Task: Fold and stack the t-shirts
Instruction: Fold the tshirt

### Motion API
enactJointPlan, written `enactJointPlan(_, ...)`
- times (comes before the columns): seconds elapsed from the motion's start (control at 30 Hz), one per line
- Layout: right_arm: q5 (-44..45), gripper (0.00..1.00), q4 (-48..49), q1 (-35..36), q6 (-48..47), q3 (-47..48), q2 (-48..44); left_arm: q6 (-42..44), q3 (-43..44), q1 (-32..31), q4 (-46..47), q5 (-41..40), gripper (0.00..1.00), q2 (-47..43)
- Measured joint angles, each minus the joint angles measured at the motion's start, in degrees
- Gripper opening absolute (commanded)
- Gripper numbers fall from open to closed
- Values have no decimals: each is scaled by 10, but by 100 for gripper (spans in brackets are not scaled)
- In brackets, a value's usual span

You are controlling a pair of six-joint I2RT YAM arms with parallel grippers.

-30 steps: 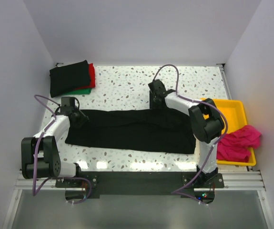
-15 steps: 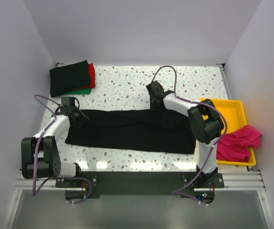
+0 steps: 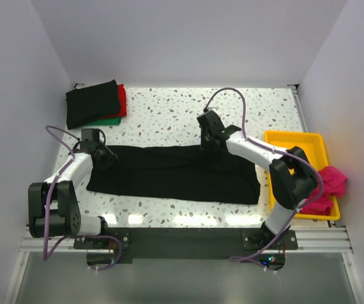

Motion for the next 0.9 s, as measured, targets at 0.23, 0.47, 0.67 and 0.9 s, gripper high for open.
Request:
enactJointPlan(0.23,8,0,0,76,55,-99,-82,8,0,1,0,1,32,0)
enactJointPlan(0.47,39,0,48,169,142,-229,-167,13,0,4,0,9,32,0)
enactJointPlan(0.67,62,0,92,193,187,-271,-198,15,0,4,1,14,32,0)
enactJointPlan(0.9,63,0,122,196,200,-271,-198,15,0,4,1,16,32,0)
